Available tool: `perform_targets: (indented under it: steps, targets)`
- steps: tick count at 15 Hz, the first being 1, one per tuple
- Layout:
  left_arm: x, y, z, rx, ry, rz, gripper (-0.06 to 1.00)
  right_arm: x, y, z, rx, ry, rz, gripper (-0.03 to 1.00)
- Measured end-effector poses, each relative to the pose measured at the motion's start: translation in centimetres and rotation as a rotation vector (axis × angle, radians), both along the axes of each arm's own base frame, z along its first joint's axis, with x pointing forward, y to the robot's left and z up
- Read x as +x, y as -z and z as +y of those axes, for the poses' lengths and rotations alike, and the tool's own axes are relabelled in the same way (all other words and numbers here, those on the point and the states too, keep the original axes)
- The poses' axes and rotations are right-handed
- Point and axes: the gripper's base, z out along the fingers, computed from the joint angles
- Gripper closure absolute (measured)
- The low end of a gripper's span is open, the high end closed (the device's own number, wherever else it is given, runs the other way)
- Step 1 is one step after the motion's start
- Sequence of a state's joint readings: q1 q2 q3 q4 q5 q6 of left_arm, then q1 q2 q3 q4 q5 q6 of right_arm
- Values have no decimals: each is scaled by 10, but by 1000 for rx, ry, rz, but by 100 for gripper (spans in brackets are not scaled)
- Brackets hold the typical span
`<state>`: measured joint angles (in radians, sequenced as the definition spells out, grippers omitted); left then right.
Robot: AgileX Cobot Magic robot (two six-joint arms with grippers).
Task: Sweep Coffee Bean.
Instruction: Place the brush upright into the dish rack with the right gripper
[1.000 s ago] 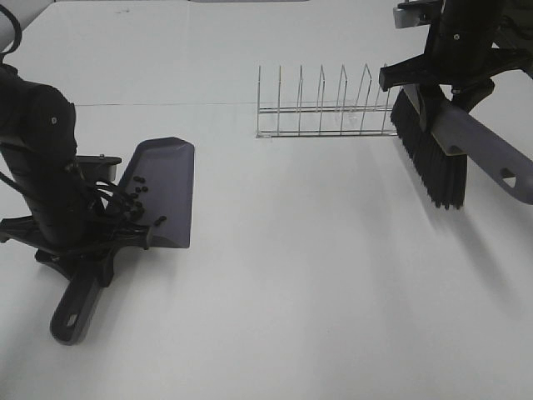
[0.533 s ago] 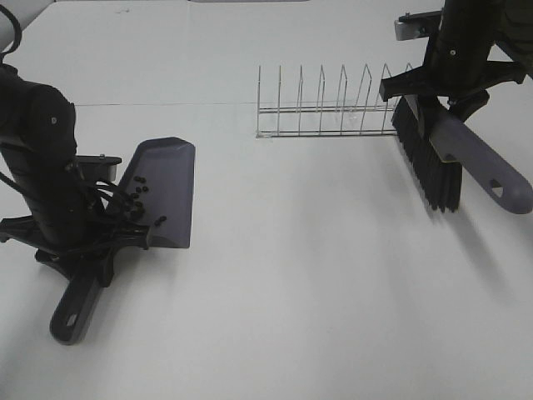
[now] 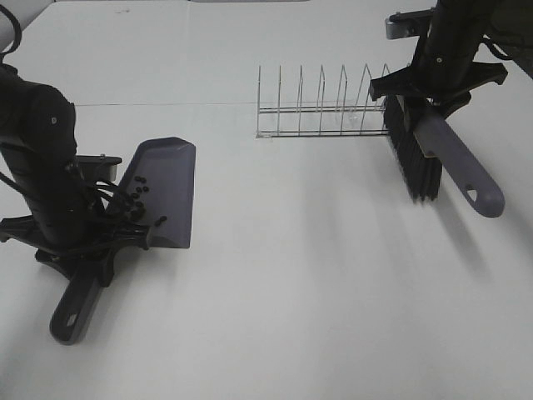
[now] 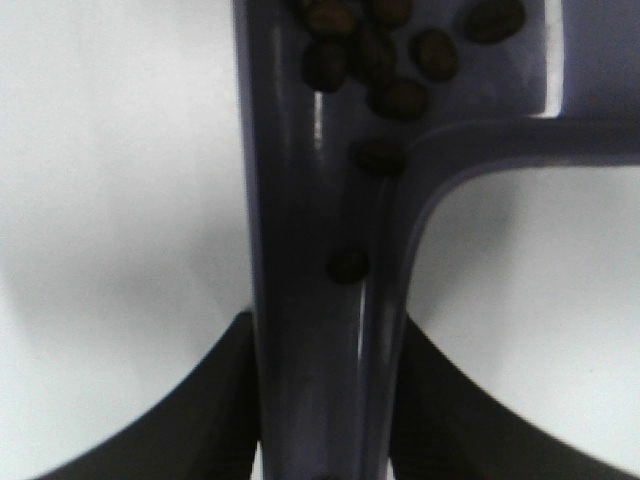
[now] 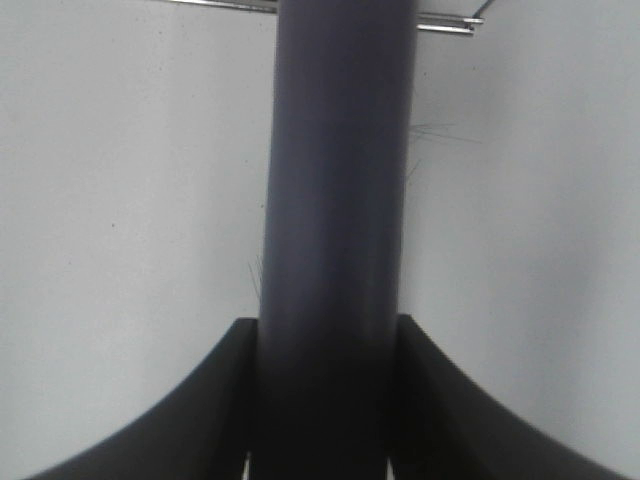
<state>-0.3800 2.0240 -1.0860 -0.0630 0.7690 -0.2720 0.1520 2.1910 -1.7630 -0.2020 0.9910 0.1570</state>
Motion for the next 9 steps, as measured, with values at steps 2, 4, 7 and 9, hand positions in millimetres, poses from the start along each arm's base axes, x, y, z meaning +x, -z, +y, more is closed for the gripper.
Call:
perform_targets:
  steps: [2,4,7,9]
  targets:
    - [0,0,0,0,0,0,63,4,-1,0,-6,-13,-43,68]
    - [0,0,0,0,0,0,63,8,-3,0,-1,-24,-91,68]
    - [0,0,0,0,0,0,63,13,-4,2,13,-36,-151,68]
    - [0,0,0,0,1,0,63,15,-5,0,18,-32,-172,68]
